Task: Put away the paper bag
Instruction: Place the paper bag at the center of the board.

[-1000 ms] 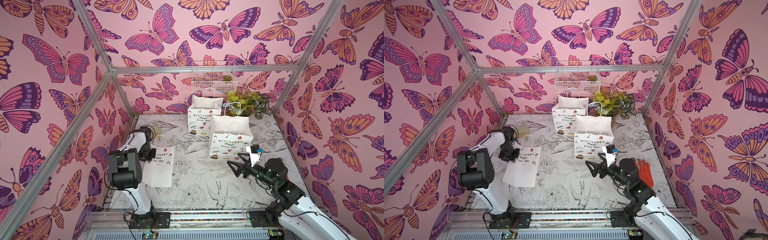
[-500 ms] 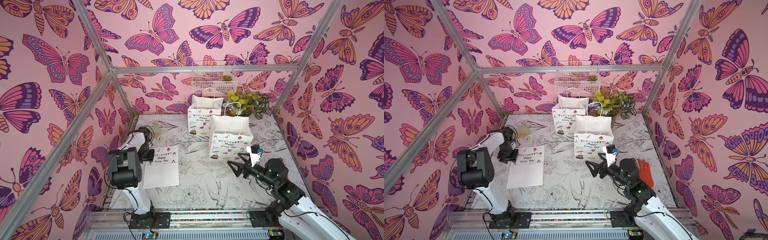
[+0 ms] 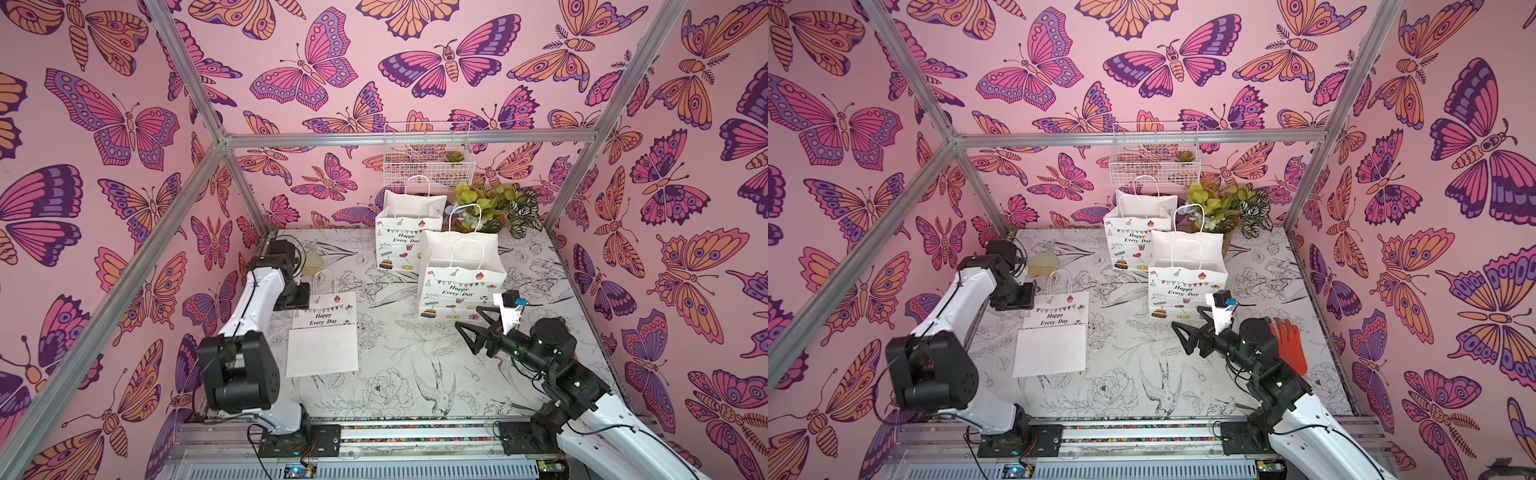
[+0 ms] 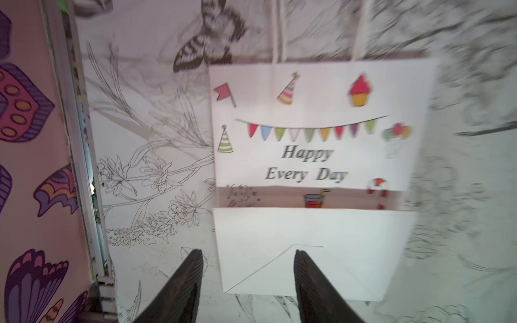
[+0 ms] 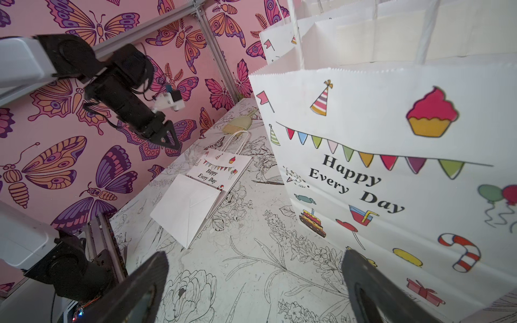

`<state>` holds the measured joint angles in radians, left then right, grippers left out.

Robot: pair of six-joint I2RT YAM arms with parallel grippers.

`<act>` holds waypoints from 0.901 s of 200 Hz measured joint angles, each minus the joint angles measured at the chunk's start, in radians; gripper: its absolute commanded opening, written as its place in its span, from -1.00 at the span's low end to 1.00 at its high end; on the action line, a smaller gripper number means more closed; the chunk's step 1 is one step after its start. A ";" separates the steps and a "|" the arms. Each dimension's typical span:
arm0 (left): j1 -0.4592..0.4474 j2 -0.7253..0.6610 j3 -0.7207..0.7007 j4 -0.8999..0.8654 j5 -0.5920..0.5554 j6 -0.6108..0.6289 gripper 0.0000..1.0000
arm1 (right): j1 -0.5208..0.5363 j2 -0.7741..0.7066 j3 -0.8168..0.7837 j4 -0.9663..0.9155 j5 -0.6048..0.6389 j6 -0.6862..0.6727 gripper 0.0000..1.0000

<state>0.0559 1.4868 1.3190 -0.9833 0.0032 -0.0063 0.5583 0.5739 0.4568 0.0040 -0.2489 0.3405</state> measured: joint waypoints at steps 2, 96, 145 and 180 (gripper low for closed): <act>-0.011 -0.023 -0.004 0.008 0.012 -0.008 0.09 | 0.000 0.000 0.000 0.000 0.000 0.000 0.98; -0.503 -0.293 -0.473 0.497 0.203 -0.462 -0.02 | 0.000 0.003 -0.002 0.000 0.020 0.003 0.98; -0.547 -0.176 -0.523 0.647 0.158 -0.511 0.03 | 0.000 0.016 -0.002 0.000 0.024 0.003 0.98; -0.548 -0.083 -0.565 0.711 0.154 -0.522 0.04 | 0.000 0.016 -0.002 0.000 0.025 0.003 0.98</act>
<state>-0.4919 1.4040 0.7536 -0.2718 0.1577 -0.5285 0.5583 0.5900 0.4549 0.0040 -0.2241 0.3439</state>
